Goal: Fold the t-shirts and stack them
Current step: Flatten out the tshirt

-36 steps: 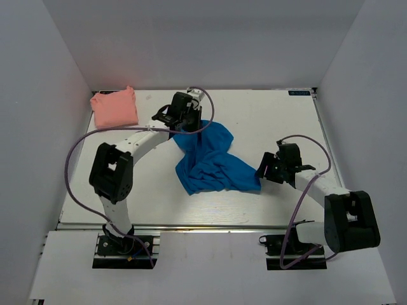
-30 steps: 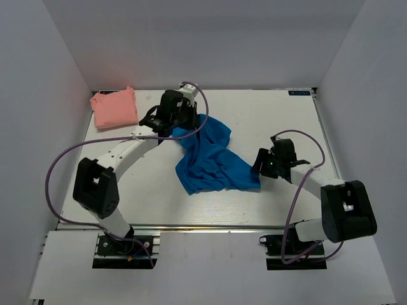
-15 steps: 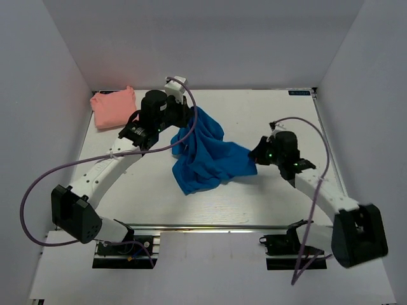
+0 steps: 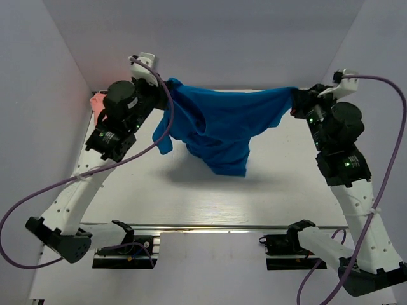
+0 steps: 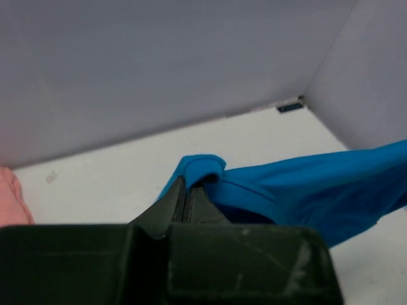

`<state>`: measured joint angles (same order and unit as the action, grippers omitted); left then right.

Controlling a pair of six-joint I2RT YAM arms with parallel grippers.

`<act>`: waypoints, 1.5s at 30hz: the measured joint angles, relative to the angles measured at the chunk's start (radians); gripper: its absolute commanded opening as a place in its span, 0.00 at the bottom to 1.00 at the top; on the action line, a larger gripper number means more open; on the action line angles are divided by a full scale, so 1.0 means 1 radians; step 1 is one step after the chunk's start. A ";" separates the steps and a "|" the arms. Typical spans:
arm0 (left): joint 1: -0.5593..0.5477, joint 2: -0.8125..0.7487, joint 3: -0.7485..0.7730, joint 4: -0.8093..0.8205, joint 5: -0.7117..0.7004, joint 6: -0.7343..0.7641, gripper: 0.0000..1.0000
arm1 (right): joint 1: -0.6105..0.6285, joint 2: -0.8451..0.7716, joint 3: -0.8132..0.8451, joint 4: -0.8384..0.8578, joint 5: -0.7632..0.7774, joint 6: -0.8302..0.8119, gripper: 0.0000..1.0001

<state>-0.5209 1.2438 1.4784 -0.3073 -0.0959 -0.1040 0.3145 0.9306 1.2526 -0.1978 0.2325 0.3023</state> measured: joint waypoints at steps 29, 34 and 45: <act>0.009 -0.317 0.404 -0.103 0.457 0.097 0.00 | 0.000 -0.186 0.582 -0.080 -0.130 -0.183 0.00; 0.009 -0.298 0.361 -0.099 0.477 0.087 0.00 | 0.000 -0.198 0.506 -0.031 -0.130 -0.175 0.00; 0.013 0.049 -0.014 0.049 0.239 0.013 0.00 | 0.000 0.006 -0.031 0.172 0.118 -0.124 0.00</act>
<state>-0.5079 1.2926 1.4647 -0.2584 0.1429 -0.0906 0.3141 0.9367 1.2213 -0.0257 0.3504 0.1783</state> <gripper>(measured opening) 0.022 0.013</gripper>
